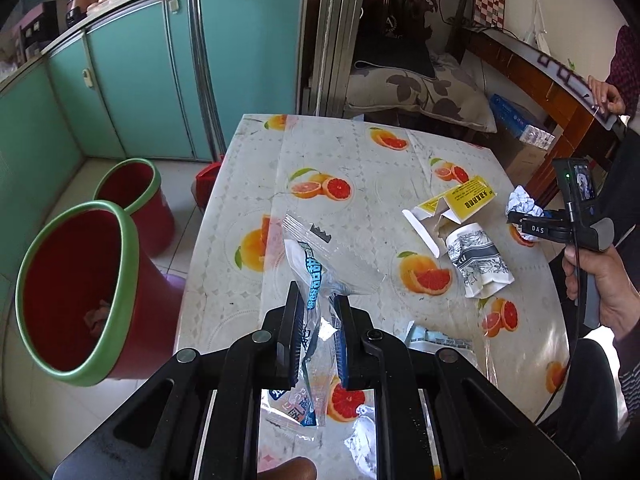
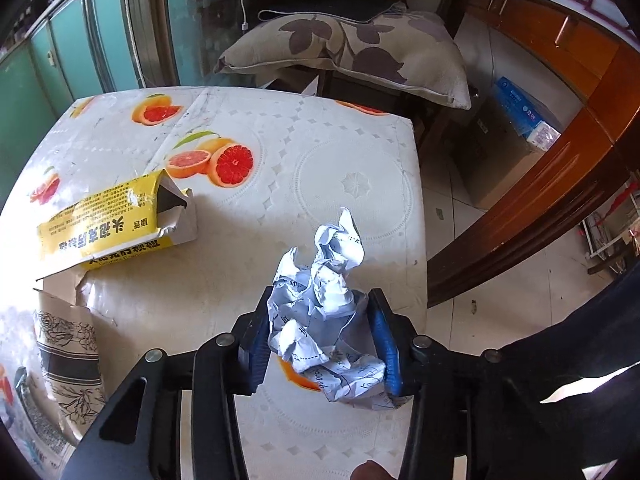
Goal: Collect trash
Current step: 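Carry both wrappers to the bin and open the left tool to drop the plastic wrapper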
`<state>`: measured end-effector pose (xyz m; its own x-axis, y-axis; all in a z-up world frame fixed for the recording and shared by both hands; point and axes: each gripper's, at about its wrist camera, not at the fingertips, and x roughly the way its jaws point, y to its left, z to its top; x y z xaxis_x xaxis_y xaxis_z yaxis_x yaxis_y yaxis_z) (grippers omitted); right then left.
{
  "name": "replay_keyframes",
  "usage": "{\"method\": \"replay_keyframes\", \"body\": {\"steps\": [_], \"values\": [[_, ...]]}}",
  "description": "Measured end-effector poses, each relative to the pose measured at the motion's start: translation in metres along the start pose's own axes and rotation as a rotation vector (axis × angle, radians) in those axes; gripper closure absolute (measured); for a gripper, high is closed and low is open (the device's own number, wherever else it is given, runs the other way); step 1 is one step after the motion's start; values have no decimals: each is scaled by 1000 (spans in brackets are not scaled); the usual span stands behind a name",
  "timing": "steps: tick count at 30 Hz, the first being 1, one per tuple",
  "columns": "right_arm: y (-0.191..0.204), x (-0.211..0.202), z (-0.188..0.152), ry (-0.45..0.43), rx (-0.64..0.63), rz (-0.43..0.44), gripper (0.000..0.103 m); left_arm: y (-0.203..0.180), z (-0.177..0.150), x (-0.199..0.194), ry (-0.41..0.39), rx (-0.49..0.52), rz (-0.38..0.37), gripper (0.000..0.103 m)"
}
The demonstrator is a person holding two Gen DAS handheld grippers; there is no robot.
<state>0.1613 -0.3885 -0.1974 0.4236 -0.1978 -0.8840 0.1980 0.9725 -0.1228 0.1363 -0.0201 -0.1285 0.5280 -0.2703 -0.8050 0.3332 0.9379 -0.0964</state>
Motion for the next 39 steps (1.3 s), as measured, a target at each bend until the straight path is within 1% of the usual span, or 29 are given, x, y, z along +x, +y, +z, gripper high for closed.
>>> {"method": "replay_keyframes", "body": {"steps": [2, 6, 10, 14, 17, 19, 23, 25, 28, 32, 34, 38, 39], "values": [[1, -15, 0, -30, 3, -2, 61, 2, 0, -7, -14, -2, 6, 90], [10, -64, -1, -128, 1, 15, 61, 6, 4, -17, -47, -19, 18, 90], [26, -116, -6, -221, -11, 35, 61, 14, 11, -28, -84, -38, 33, 90], [50, -158, -11, -293, -46, 69, 61, 25, 19, -41, -121, -62, 49, 90], [67, -183, -12, -334, -65, 107, 61, 34, 26, -53, -157, -78, 67, 90], [81, -192, -10, -344, -80, 152, 61, 44, 32, -62, -182, -95, 73, 90], [114, -207, -6, -357, -126, 200, 61, 72, 44, -75, -223, -131, 124, 90], [129, -213, -3, -374, -147, 209, 61, 90, 49, -81, -236, -151, 158, 90], [150, -222, 1, -386, -170, 236, 61, 118, 50, -79, -222, -183, 222, 90], [175, -233, 8, -401, -207, 260, 61, 159, 44, -68, -185, -241, 286, 90], [187, -240, 10, -420, -233, 258, 61, 177, 38, -61, -168, -261, 308, 90], [208, -253, 14, -439, -269, 271, 61, 207, 25, -39, -106, -303, 344, 90], [213, -255, 14, -441, -277, 274, 61, 213, 21, -34, -96, -317, 340, 90]]}}
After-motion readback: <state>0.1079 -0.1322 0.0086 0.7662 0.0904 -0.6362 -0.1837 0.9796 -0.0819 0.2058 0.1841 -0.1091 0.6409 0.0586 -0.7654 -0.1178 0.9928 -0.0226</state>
